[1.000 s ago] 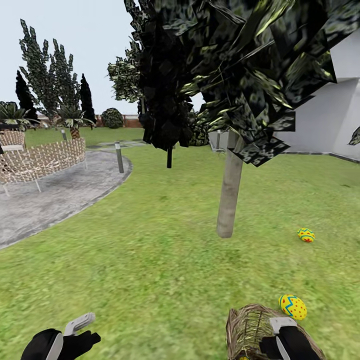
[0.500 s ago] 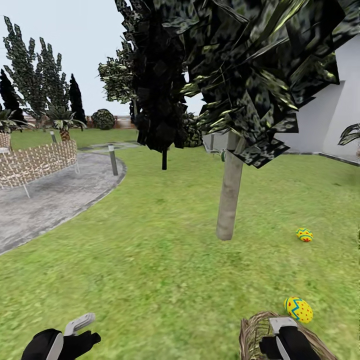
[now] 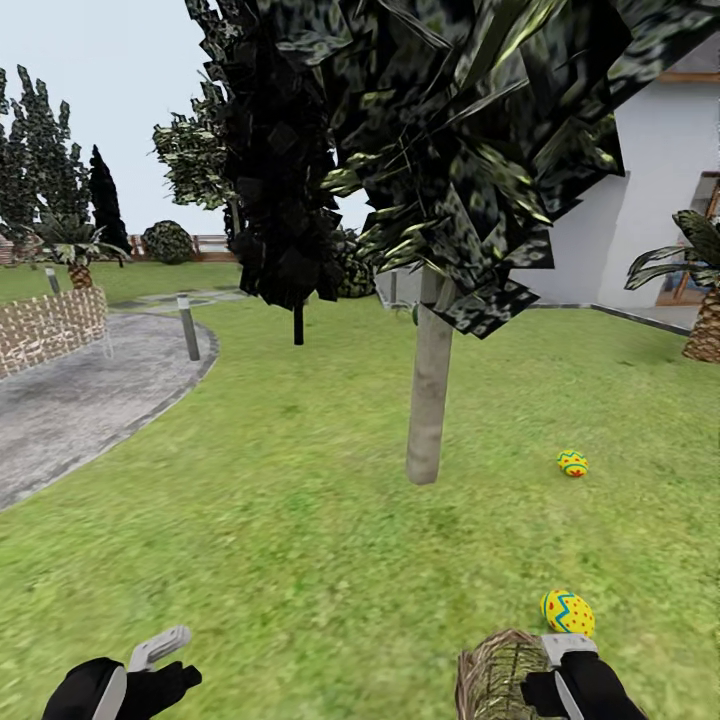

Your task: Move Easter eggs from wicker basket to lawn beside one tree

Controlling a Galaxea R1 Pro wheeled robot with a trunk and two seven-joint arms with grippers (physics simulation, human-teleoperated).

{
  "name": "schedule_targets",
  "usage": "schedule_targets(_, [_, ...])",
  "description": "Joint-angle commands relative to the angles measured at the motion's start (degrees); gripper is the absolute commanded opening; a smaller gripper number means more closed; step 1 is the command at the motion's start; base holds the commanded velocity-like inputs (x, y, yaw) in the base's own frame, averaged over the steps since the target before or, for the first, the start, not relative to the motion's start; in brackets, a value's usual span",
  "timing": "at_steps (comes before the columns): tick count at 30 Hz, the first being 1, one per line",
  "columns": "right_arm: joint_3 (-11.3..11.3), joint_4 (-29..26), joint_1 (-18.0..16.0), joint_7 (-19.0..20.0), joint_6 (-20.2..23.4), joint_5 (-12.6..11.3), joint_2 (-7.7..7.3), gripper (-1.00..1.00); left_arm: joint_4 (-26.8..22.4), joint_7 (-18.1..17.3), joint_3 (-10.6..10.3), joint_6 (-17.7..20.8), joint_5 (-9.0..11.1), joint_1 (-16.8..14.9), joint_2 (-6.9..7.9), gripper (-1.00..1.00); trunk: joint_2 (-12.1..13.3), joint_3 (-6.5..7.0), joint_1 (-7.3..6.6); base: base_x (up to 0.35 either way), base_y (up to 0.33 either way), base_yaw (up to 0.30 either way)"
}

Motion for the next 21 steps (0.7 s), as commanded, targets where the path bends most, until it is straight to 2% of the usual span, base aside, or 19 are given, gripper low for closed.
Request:
schedule_targets(1, [0.0, -0.1, 0.0, 0.0, 0.3, 0.1, 0.00, 1.00, 0.0, -0.3, 0.1, 0.3, -0.1, 0.0, -0.02, 1.00, 0.0, -0.06, -0.01, 0.012, -0.005, -0.009])
schedule_targets(8, [0.0, -0.1, 0.0, 0.0, 0.3, 0.1, 0.00, 1.00, -0.1, -0.4, 0.1, 0.3, 0.0, 0.0, 0.00, 1.00, 0.0, -0.06, -0.01, 0.003, -0.001, -0.003])
schedule_targets(21, [0.2, -0.1, 0.0, -0.1, 0.5, 0.6, 0.05, 1.00, -0.1, -0.3, 0.1, 0.4, -0.1, 0.0, -0.01, 1.00, -5.2, -2.39, 2.85, 0.000, 0.000, 0.000])
